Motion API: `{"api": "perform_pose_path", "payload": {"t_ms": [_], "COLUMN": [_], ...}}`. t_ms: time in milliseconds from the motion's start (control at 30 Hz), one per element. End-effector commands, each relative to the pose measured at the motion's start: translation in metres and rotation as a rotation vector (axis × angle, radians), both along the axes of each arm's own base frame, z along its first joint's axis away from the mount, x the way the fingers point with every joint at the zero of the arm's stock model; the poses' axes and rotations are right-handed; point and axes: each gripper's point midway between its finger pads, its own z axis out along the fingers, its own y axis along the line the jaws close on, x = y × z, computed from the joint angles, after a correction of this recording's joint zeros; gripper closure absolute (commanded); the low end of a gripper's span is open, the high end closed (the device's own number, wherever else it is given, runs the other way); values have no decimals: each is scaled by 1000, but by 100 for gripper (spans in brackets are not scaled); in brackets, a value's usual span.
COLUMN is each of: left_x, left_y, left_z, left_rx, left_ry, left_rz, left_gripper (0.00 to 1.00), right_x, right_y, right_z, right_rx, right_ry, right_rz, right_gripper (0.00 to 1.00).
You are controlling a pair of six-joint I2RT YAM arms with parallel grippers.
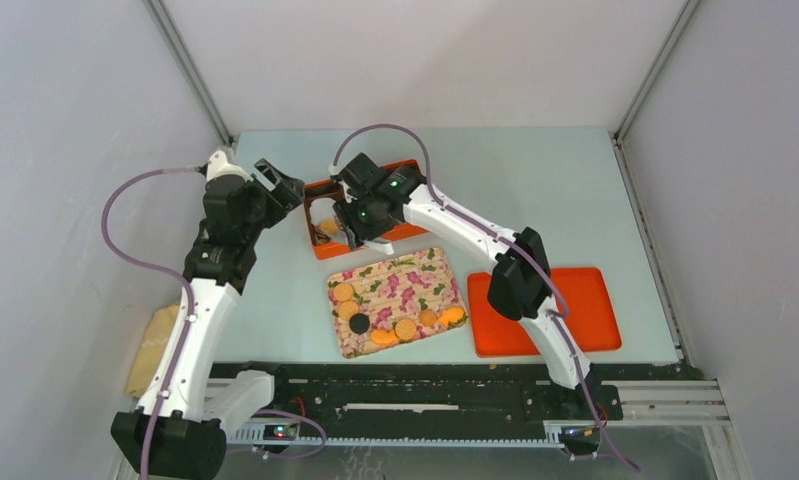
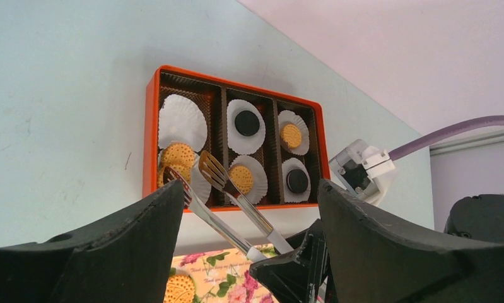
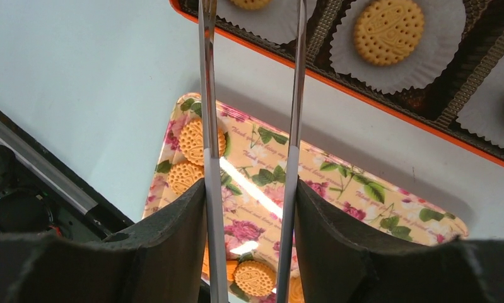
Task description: Pack the cookies
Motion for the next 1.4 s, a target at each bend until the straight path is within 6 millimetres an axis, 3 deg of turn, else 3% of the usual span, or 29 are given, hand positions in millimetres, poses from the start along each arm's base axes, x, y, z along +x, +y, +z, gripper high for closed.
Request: {"api": "perform_pose_path", "payload": {"t_ms": [0, 500, 700, 833, 1033, 1367], "left_x": [-1, 1, -1, -1, -2, -3], "left_y": [3, -2, -2, -5, -7, -4], "left_z": [-4, -6, -8, -9, -7, -7], "left_rx": [19, -1, -4, -10, -13, -1], "left_ry": [-16, -35, -37, -36, -41, -31], "left_rz": [-12, -37, -38, -54, -69, -56], "left_gripper": [17, 18, 18, 18, 18, 18], "right_x": [7, 22, 21, 25, 28, 19], "right_y": [11, 23, 22, 22, 22, 31], "right_z": [16, -3, -11, 1, 27, 39], "right_rx": [59, 66, 45, 60, 117, 189], "right_ry": [-24, -15, -6, -50, -109, -72], "right_rz": [-4, -60, -80, -93, -110, -56], "right_gripper": [42, 39, 48, 56, 59, 69]}}
